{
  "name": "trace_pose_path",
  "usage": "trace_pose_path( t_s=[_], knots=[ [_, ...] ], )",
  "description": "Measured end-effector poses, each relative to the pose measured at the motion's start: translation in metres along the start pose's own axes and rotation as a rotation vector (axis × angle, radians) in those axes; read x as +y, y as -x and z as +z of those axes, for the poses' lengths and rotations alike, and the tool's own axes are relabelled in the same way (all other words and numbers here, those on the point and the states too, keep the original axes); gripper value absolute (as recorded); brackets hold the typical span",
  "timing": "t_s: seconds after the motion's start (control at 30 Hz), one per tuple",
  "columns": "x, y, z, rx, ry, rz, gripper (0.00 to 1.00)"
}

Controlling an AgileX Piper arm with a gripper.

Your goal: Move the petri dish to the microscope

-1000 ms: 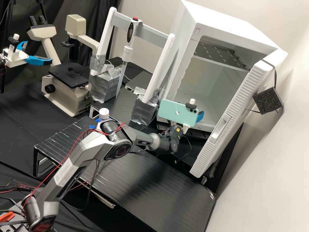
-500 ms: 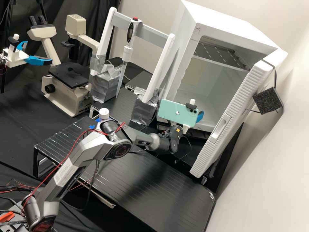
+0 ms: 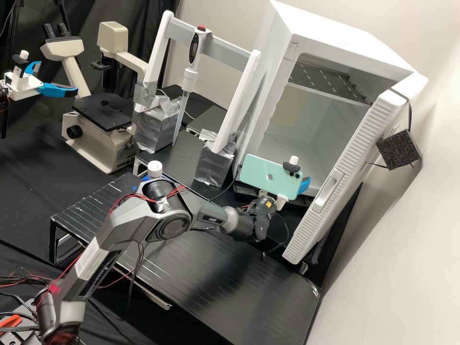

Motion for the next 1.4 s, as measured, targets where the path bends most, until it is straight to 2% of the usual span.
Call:
trace_pose_path(
  t_s=[0.13, 0.33, 0.67, 0.8, 1.0, 1.07, 1.17, 1.23, 1.4],
  knots=[
    [-0.001, 0.008, 0.002, -0.009, -0.010, -0.002, 0.00],
    [-0.001, 0.022, 0.002, 0.021, -0.030, 0.007, 0.00],
    [-0.008, 0.078, 0.003, 0.073, -0.106, 0.042, 0.00],
    [-0.009, 0.105, -0.003, 0.083, -0.121, 0.065, 0.00],
    [-0.011, 0.149, -0.028, 0.046, -0.122, 0.087, 0.00],
    [-0.011, 0.160, -0.040, 0.055, -0.111, 0.094, 0.00],
    [-0.017, 0.179, -0.063, 0.081, -0.089, 0.088, 0.00],
    [-0.019, 0.190, -0.078, 0.103, -0.062, 0.090, 0.00],
    [-0.028, 0.214, -0.113, 0.163, -0.028, 0.098, 0.00]
  ],
)
